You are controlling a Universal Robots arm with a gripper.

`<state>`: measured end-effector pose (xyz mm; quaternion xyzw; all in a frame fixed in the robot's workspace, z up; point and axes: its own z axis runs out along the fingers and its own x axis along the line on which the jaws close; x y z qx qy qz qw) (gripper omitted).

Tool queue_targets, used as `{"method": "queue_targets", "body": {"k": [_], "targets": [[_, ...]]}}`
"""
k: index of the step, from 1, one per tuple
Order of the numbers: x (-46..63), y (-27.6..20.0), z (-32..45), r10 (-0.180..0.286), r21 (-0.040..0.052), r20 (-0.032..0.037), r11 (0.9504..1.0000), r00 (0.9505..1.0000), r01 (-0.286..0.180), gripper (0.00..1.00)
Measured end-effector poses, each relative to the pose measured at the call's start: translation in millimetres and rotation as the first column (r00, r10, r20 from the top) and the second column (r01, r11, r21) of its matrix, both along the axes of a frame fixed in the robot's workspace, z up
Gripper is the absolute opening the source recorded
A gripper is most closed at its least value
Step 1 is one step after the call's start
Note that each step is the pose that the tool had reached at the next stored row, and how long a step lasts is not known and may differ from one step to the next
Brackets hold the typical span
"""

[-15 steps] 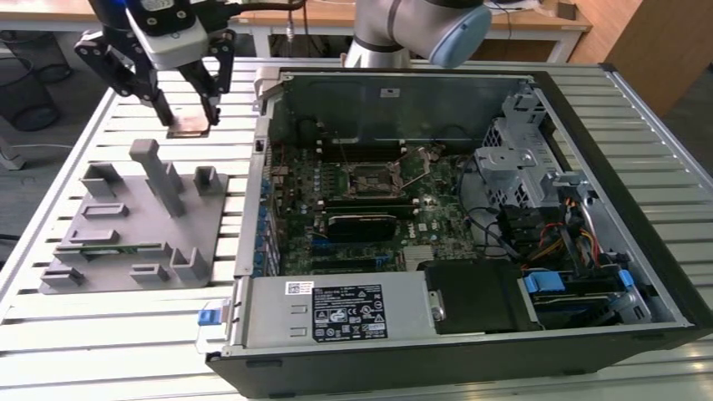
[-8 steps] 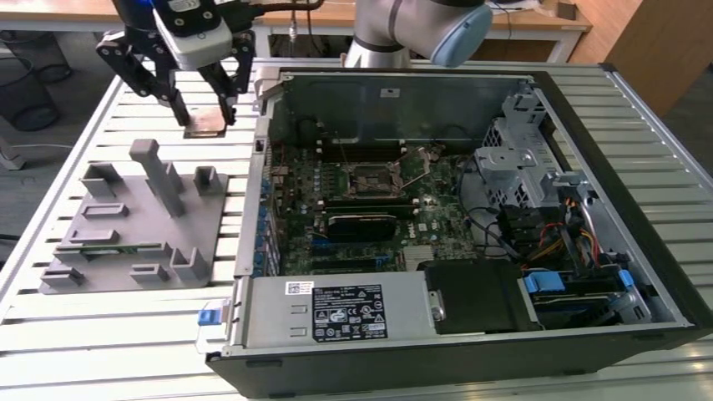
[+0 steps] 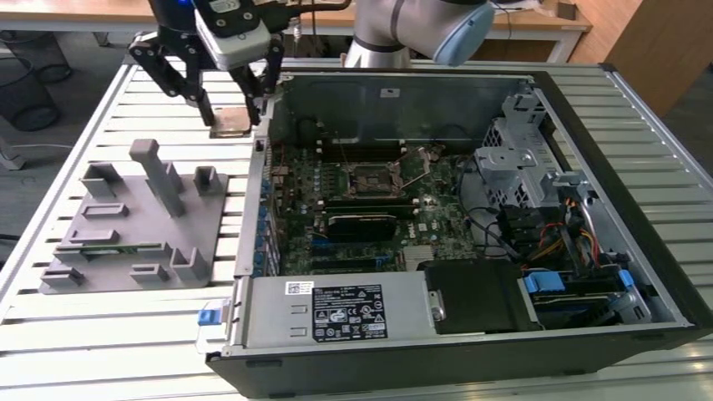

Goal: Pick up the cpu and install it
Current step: 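Pick up the cpu and move it towards the insertion slot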

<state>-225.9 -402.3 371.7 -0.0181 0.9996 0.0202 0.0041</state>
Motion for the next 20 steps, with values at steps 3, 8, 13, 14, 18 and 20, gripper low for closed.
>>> {"method": "queue_targets", "body": {"k": [3, 8, 13, 14, 18, 20], "targets": [[12.1, 0.0, -0.2, 0.0, 0.0, -0.0002, 1.0, 1.0, 0.0, 0.53], [30.2, 0.0, -0.4, 0.0, 0.0001, -0.0006, 1.0, 1.0, 0.0, 0.53], [48.5, 0.0, -0.7, 0.0, 0.0, -0.0009, 1.0, 1.0, 0.0, 0.53], [51.6, 0.0, -0.7, 0.0, 0.0, -0.001, 1.0, 1.0, 0.0, 0.53], [66.7, 0.0, -0.9, 0.0, 0.0, -0.0009, 1.0, 1.0, 0.0, 0.53], [76.1, 0.1, -1.0, 0.0, 0.0, -0.001, 1.0, 1.0, 0.0, 0.53]]}}
